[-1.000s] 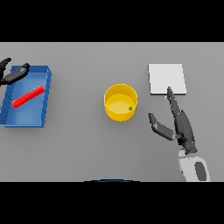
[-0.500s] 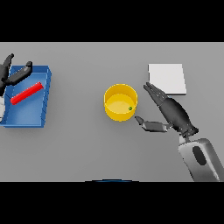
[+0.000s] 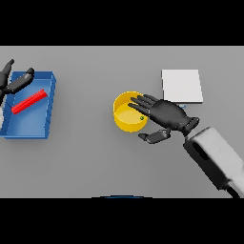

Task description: Pick up the red beaker and tilt it to pour out 1 green nut into yellow bowl. Pick up the yellow bowl and place it on the metallic measuring scale.

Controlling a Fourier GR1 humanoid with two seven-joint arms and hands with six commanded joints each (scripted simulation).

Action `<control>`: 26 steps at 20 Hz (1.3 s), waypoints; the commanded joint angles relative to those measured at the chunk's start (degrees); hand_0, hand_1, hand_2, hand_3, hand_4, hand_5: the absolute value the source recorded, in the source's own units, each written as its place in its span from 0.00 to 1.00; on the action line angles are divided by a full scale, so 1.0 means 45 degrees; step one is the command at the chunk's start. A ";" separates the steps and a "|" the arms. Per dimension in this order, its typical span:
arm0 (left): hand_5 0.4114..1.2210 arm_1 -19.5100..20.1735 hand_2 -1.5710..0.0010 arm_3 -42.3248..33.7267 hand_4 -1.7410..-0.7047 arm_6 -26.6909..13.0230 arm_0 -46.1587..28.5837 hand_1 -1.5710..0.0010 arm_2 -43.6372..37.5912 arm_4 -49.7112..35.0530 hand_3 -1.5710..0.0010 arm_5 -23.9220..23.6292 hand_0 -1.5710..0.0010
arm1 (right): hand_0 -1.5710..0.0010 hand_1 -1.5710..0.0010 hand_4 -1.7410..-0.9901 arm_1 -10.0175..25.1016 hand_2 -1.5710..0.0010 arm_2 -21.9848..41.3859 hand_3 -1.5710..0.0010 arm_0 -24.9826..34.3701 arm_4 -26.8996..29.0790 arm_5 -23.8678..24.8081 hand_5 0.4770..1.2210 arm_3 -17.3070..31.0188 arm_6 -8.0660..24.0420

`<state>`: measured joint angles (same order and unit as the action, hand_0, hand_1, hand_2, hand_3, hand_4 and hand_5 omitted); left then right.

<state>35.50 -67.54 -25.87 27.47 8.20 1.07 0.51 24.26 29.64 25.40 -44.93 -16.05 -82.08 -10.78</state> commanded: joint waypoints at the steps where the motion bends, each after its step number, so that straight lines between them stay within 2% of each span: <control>1: 0.35 0.0064 1.00 -0.0009 0.90 -0.0008 0.0008 1.00 -0.0047 -0.0050 1.00 0.0070 1.00 | 1.00 1.00 0.78 -0.0029 1.00 0.0132 1.00 0.0345 -0.0089 -0.0141 0.22 0.0285 -0.0086; 5: 0.35 0.0010 1.00 -0.0058 0.90 -0.0157 0.0103 1.00 -0.0086 -0.0134 1.00 0.0066 1.00 | 1.00 1.00 0.78 -0.0219 1.00 0.0803 1.00 0.1411 -0.0440 -0.0709 0.23 0.1616 -0.0669; 8: 0.36 0.0029 1.00 0.0088 0.90 -0.0060 0.0098 1.00 -0.0077 0.0003 1.00 -0.0012 1.00 | 1.00 1.00 0.77 -0.0417 1.00 0.1344 1.00 0.2047 -0.0780 -0.1175 0.25 0.2397 -0.0779; 13: 0.36 0.0104 1.00 0.0022 0.91 0.0109 0.0024 1.00 -0.0017 0.0082 1.00 0.0042 1.00 | 1.00 1.00 0.75 -0.1067 1.00 0.1934 1.00 0.3004 -0.1093 -0.1940 0.26 0.3586 -0.0327; 14: 0.36 0.0180 1.00 0.0063 0.91 0.0161 0.0040 1.00 -0.0096 -0.0010 1.00 0.0157 1.00 | 1.00 1.00 0.75 -0.1003 1.00 0.2044 1.00 0.3060 -0.1150 -0.1925 0.26 0.3884 -0.0663; 16: 0.36 0.0086 1.00 0.0133 0.91 0.0149 -0.0007 1.00 -0.0003 0.0037 1.00 0.0173 1.00 | 1.00 1.00 0.74 -0.1053 1.00 0.2149 0.99 0.3343 -0.1276 -0.2023 0.28 0.4236 -0.0602; 18: 0.37 0.0204 1.00 0.0187 0.92 0.0110 0.0012 1.00 -0.0017 0.0095 1.00 0.0215 1.00 | 1.00 1.00 0.73 -0.1160 1.00 0.2162 0.99 0.3322 -0.1287 -0.1934 0.31 0.4481 -0.0577; 20: 0.37 0.0180 1.00 0.0089 0.92 0.0137 0.0012 1.00 0.0009 0.0085 1.00 0.0207 1.00 | 1.00 0.99 0.68 -0.1257 0.98 0.2188 0.95 0.3289 -0.1304 -0.2011 0.39 0.4531 -0.0375; 21: 0.37 0.0081 1.00 0.0136 0.92 0.0136 0.0063 1.00 0.0044 0.0113 1.00 0.0148 1.00 | 0.97 0.96 0.64 -0.1338 0.94 0.2217 0.92 0.3312 -0.1340 -0.1954 0.45 0.4641 -0.0314; 22: 0.37 0.0125 1.00 0.0086 0.92 0.0132 0.0021 1.00 0.0036 0.0149 1.00 0.0100 1.00 | 0.88 0.88 0.58 -0.1438 0.88 0.2310 0.86 0.3292 -0.1385 -0.1897 0.56 0.4620 -0.0311; 23: 0.37 0.0105 1.00 0.0204 0.92 0.0138 0.0041 1.00 0.0037 0.0157 1.00 0.0118 1.00 | 0.71 0.74 0.50 -0.1366 0.78 0.2279 0.79 0.3387 -0.1359 -0.1801 0.65 0.4721 -0.0708; 24: 0.37 0.0169 1.00 0.0143 0.92 0.0228 -0.0035 1.00 -0.0033 0.0035 1.00 0.0228 1.00 | 0.57 0.59 0.41 -0.1462 0.62 0.2237 0.64 0.3532 -0.1366 -0.1740 0.72 0.4903 -0.0650; 26: 0.36 0.0064 1.00 0.0398 0.92 0.0203 0.0181 1.00 -0.0016 0.0095 1.00 0.0190 1.00 | 0.36 0.38 0.27 -0.1286 0.40 0.2214 0.50 0.3562 -0.1257 -0.1951 0.82 0.4702 -0.0895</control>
<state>35.78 -65.76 -25.04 28.30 8.13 1.50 1.36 18.50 39.60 41.44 -50.59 -24.82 -60.92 -14.90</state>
